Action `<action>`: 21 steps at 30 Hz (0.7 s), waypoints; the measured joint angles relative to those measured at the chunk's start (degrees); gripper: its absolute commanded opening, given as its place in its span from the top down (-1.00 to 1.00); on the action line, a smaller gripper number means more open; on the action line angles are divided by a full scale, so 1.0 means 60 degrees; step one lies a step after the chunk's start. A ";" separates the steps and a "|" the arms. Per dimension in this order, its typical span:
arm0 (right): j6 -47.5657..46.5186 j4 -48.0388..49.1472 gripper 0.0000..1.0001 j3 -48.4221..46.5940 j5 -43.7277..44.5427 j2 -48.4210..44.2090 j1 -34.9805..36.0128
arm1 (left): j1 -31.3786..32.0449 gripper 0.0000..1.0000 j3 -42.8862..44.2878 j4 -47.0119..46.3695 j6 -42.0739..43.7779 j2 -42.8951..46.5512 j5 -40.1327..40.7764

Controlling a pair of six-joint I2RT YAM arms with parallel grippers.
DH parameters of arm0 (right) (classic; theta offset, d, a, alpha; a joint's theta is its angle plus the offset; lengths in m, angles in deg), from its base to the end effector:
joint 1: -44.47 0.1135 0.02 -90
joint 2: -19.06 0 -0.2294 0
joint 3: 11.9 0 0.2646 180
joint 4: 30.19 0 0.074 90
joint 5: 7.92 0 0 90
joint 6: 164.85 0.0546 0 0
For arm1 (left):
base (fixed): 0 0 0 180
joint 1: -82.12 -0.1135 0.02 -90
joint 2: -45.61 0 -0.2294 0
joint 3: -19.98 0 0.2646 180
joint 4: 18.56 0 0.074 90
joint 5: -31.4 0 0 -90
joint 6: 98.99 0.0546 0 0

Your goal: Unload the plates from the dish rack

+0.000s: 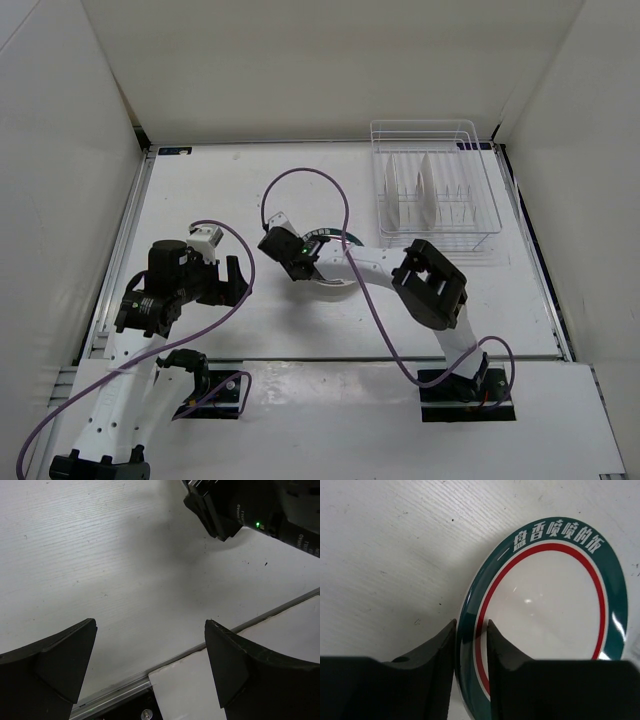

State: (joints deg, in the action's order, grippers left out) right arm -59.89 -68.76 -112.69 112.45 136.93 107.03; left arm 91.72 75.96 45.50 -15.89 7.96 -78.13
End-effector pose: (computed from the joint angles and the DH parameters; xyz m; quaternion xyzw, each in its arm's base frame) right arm 0.2312 0.3853 0.1386 -0.3013 0.8749 -0.0167 0.3789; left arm 0.1716 -0.0475 0.2470 0.0854 0.9111 -0.2088 0.3449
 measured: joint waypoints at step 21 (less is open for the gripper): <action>-0.0685 -0.2040 -0.02 -0.1763 -0.1974 -0.1563 -0.0812 | 0.0000 -1.00 0.0000 0.0011 0.0000 0.0036 0.0004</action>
State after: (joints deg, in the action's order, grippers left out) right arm -64.00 -81.00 -123.27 100.61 127.55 102.16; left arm 91.72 75.96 45.57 -15.89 8.18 -78.11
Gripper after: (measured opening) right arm 0.522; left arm 1.000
